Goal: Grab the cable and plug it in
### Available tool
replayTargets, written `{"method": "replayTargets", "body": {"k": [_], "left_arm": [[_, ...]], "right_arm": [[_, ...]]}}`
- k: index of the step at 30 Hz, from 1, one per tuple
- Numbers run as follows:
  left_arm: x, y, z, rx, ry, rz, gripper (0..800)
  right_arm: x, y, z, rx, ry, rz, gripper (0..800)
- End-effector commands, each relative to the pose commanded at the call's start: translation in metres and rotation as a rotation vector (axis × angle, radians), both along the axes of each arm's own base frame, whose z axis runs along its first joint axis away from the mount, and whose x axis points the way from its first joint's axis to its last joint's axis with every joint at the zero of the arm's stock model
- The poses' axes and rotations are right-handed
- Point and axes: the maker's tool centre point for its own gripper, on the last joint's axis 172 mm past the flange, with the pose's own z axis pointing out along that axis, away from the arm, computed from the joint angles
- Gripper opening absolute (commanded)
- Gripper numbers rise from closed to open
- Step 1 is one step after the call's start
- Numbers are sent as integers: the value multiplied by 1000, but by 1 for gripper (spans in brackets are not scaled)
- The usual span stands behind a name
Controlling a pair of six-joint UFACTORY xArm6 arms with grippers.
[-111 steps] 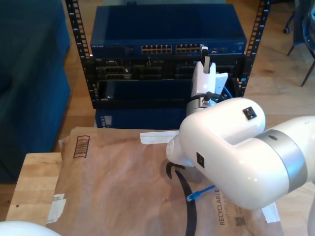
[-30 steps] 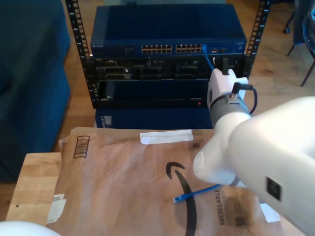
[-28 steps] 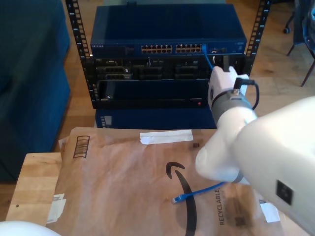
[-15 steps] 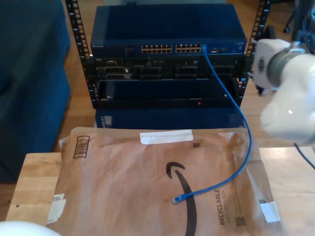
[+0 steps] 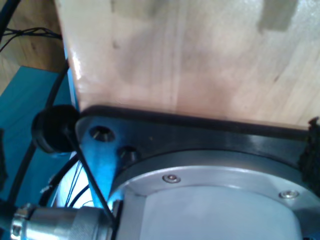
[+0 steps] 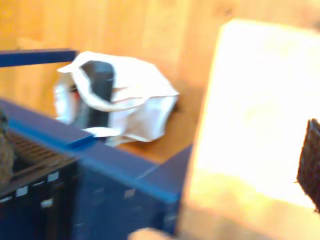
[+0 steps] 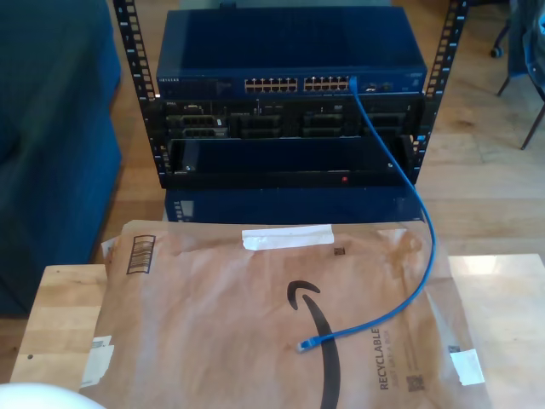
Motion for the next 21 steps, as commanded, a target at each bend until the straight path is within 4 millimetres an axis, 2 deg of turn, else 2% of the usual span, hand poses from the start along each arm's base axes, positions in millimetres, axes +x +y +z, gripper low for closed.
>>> {"method": "replayTargets", "body": {"k": [3, 7, 12, 15, 18, 20, 21], "left_arm": [[0, 0, 0, 2, 0, 0, 800], [0, 0, 0, 0, 0, 0, 800], [0, 0, 0, 0, -1, -1, 800], [0, 0, 0, 0, -1, -1, 800], [0, 0, 0, 0, 0, 0, 800], [0, 0, 0, 0, 0, 0, 800], [0, 0, 0, 0, 0, 0, 800]], "right_arm": [[-49, -15, -7, 38, 79, 15, 792], [-115, -18, -16, 91, 231, 65, 793], [-174, -24, -9, 160, 335, 111, 793], [-220, -33, -8, 208, 368, 116, 793], [-239, -32, -18, 221, 383, 154, 793], [-252, -21, -35, 258, 414, 158, 793], [-264, -16, -46, 283, 433, 145, 793]]}}
